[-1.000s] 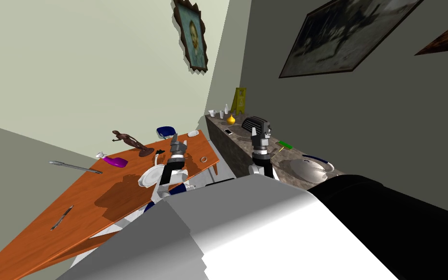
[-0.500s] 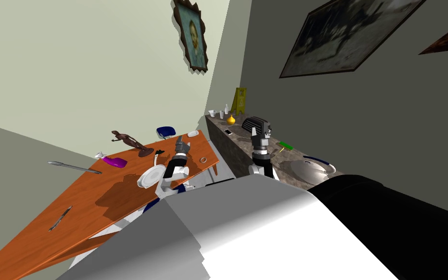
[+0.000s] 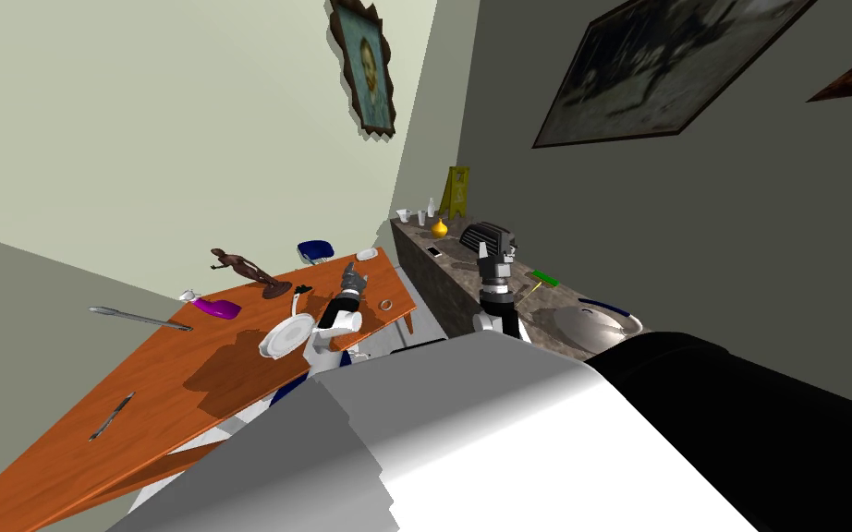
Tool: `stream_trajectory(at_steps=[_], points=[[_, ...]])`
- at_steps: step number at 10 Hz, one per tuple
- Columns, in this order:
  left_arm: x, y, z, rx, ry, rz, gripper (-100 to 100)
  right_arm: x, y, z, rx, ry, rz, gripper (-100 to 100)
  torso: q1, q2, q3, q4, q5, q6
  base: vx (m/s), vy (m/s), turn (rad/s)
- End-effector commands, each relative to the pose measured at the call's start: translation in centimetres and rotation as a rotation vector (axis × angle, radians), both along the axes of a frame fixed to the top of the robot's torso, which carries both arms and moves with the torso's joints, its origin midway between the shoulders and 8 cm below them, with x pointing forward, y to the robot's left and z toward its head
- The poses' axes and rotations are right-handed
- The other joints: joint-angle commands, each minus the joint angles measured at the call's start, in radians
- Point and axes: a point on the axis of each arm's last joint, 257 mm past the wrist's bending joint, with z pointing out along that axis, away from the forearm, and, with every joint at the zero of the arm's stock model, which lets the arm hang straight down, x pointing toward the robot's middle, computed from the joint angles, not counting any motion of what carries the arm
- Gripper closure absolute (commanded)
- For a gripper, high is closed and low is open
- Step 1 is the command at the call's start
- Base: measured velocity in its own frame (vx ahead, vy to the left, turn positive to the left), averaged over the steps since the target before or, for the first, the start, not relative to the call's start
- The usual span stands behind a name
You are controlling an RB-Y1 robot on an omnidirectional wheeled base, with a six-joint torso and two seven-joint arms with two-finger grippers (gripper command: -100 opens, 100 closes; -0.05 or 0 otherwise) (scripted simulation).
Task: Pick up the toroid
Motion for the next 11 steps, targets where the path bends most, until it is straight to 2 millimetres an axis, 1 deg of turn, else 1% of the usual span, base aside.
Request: stream_trajectory(at_steps=[1,2,3,4,5,6,7,8,9,10,11], points=[[0.5,0.4,-2.4,-0.016,0.068,0.0,-100,0.0,0.0,0.0,0.0,0.0,0.0,0,0.0,0.0,0.0,0.0,0.0,0.0,0.012,-0.014,0.003],[1.3,0.2,-3.3,-0.048,0.105,-0.004,-100,0.0,0.0,0.0,0.0,0.0,0.0,0,0.0,0.0,0.0,0.0,0.0,0.0,0.012,-0.018,0.018],[1.2,0.3,-4.8,-0.048,0.143,-0.001,-100,0.0,0.0,0.0,0.0,0.0,0.0,0,0.0,0.0,0.0,0.0,0.0,0.0,0.014,-0.016,0.002],[1.9,0.0,-5.6,-0.08,0.183,-0.007,-100,0.0,0.0,0.0,0.0,0.0,0.0,0,0.0,0.0,0.0,0.0,0.0,0.0,0.017,-0.017,0.011],[1.7,0.2,-7.2,-0.08,0.22,-0.001,-100,0.0,0.0,0.0,0.0,0.0,0.0,0,0.0,0.0,0.0,0.0,0.0,0.0,0.014,-0.014,0.006],[2.4,-0.1,-8.1,-0.112,0.259,-0.003,-100,0.0,0.0,0.0,0.0,0.0,0.0,0,0.0,0.0,0.0,0.0,0.0,0.0,0.015,-0.015,0.014],[2.1,0.1,-9.6,-0.112,0.296,0.0,-100,0.0,0.0,0.0,0.0,0.0,0.0,0,0.0,0.0,0.0,0.0,0.0,0.0,0.013,-0.013,0.005],[2.5,-0.1,-10.9,-0.144,0.343,0.002,-100,0.0,0.0,0.0,0.0,0.0,0.0,0,0.0,0.0,0.0,0.0,0.0,0.0,0.018,-0.017,0.01],[2.3,-0.1,-11.9,-0.143,0.373,0.004,-100,0.0,0.0,0.0,0.0,0.0,0.0,0,0.0,0.0,0.0,0.0,0.0,0.0,0.014,-0.016,0.009],[2.8,-0.4,-12.6,-0.175,0.408,0.004,-100,0.0,0.0,0.0,0.0,0.0,0.0,0,0.0,0.0,0.0,0.0,0.0,0.0,0.013,-0.014,0.013],[2.3,-0.3,-14.1,-0.174,0.449,0.009,-100,0.0,0.0,0.0,0.0,0.0,0.0,0,0.0,0.0,0.0,0.0,0.0,0.0,0.012,-0.012,0.004]])
